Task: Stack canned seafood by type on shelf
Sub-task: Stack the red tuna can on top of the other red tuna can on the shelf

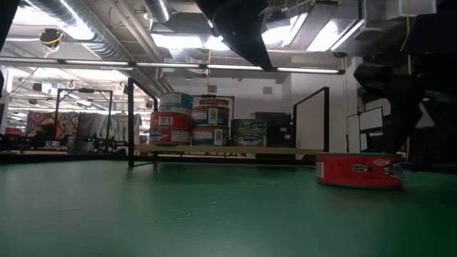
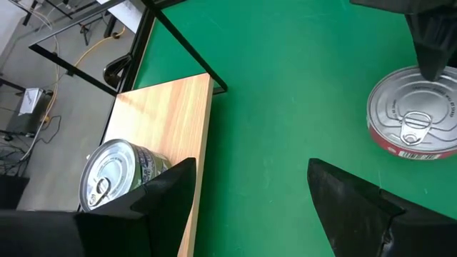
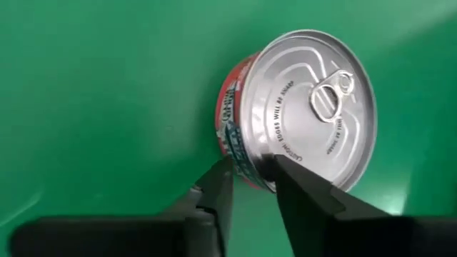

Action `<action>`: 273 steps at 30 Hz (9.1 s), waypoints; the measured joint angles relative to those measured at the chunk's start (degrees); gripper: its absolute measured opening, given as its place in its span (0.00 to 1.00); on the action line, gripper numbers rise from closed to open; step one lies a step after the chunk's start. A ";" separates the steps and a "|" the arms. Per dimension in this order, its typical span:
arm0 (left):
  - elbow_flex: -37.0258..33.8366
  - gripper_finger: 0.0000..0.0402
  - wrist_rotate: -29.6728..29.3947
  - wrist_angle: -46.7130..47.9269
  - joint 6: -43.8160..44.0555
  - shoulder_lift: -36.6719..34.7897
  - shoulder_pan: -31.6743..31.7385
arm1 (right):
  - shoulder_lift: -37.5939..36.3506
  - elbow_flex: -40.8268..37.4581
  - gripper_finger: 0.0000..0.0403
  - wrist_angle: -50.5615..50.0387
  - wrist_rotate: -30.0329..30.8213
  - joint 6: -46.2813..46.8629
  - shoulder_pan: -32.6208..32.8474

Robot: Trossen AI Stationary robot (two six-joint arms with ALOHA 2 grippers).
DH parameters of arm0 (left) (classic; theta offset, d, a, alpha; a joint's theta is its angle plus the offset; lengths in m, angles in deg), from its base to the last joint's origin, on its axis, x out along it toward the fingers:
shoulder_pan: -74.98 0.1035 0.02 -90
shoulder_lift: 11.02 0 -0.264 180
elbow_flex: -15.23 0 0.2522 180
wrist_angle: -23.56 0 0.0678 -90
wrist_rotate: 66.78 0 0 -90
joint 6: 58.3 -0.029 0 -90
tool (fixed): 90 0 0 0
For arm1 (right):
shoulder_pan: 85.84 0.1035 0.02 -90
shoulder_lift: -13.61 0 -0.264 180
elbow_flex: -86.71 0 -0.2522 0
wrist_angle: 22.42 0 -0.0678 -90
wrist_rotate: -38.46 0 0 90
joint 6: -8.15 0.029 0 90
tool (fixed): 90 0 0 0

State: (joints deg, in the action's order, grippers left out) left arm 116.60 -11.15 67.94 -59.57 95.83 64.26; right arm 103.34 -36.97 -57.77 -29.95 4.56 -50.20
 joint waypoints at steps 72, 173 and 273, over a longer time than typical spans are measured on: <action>-0.04 0.66 2.08 5.55 -11.99 5.73 -7.75 | 0.20 -0.25 0.00 31.72 -10.75 19.98 -20.44; -10.42 0.39 -16.76 39.35 9.51 -4.85 11.76 | -51.93 -0.21 0.34 2.83 -13.07 14.62 -21.42; -1.95 0.59 7.45 43.58 -23.01 -4.85 20.04 | -51.47 -0.21 0.34 0.42 -13.07 15.29 -21.44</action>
State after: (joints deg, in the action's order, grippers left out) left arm 114.66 -3.70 111.52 -82.59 90.98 84.31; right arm 51.87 -37.18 -57.35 -43.03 19.86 -71.65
